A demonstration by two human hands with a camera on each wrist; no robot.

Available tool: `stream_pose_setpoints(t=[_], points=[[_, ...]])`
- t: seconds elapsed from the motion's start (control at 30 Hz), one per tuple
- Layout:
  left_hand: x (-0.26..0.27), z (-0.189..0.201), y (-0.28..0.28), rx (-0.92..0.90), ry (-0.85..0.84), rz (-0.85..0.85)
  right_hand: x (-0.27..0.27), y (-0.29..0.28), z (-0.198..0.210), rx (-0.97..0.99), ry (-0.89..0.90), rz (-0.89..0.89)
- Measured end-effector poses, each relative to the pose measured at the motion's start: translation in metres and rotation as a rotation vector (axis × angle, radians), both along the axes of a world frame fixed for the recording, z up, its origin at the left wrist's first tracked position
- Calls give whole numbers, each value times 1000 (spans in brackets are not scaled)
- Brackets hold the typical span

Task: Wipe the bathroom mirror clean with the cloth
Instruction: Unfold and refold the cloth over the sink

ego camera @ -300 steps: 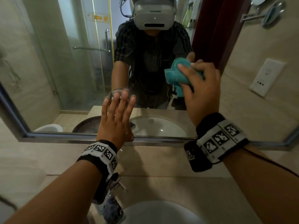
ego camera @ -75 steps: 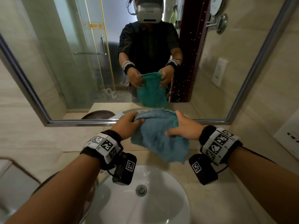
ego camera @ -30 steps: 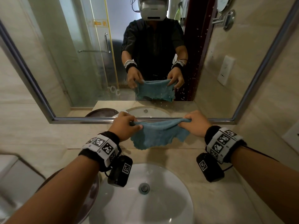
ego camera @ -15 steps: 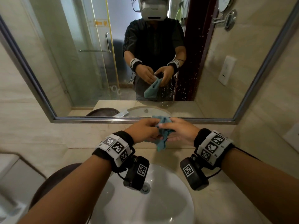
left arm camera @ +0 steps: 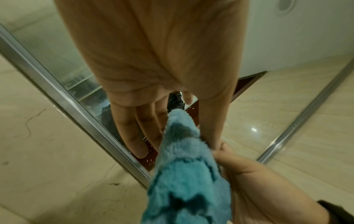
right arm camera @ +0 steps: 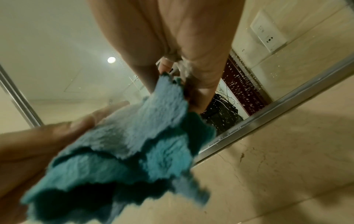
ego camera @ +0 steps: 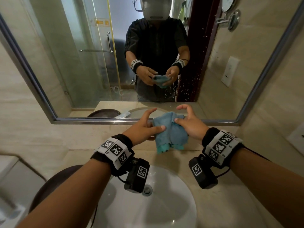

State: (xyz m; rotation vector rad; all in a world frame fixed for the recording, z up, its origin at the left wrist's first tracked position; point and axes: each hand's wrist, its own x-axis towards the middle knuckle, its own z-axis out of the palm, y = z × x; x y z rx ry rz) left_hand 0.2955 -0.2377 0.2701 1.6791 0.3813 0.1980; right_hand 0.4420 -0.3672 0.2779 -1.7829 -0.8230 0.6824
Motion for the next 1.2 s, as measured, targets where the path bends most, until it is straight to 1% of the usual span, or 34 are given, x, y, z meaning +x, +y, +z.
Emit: stream_pose_setpoints(t=[0.03,0.1,0.17,0.2,0.23,0.3,0.33,0.37,0.4,0.47,0.5,0.57,0.6,0.63,0.7,0.77,0.83,0.87,0.93,0.97,1.0,1.1,1.17,1.2], points=[[0,0,1,29,2,-26,0,0,-1,15,17,7],[-1,0,3,143,-3,-63,-1,-1,-4,45,88,12],[2,-3,6,275,-45,-51,0,-1,-6,83,134,47],[4,-5,7,308,-58,-30,0,-2,-5,98,127,94],[5,-5,7,310,-64,-6,2,-3,-5,94,66,160],[7,-6,7,296,-72,14,3,-4,-4,20,-159,276],[8,-6,8,304,-71,14,4,-3,-4,-35,-257,274],[8,-7,10,308,-68,14,4,-3,-4,-84,-340,234],[8,-7,12,304,-65,19,5,-3,-5,-131,-407,189],[7,-6,15,301,-55,37,2,-3,-6,-192,-500,171],[6,-8,16,349,-43,63,1,-3,-7,-211,-551,181],[6,-11,17,579,-15,175,-2,0,-9,-281,-667,145],[6,-11,16,651,-17,227,-3,1,-10,-290,-667,107],[6,-10,15,660,-13,242,-5,2,-11,-264,-607,77],[8,-10,10,604,40,171,-7,5,-14,-157,-423,37],[11,-11,9,641,83,96,-7,8,-17,-76,-264,39],[13,-14,12,666,77,70,-7,11,-18,0,-94,37],[15,-17,16,708,83,77,-7,14,-18,32,-29,25],[18,-18,23,859,148,126,-6,19,-16,77,45,8],[19,-17,26,878,178,145,-6,22,-15,86,67,10],[20,-15,29,829,163,128,-7,25,-14,94,94,15],[25,-15,38,542,-22,29,-6,32,-16,164,221,9],[27,-17,44,433,-86,33,-7,35,-17,218,249,-6],[28,-18,47,384,-93,36,-8,37,-17,233,246,-5]])
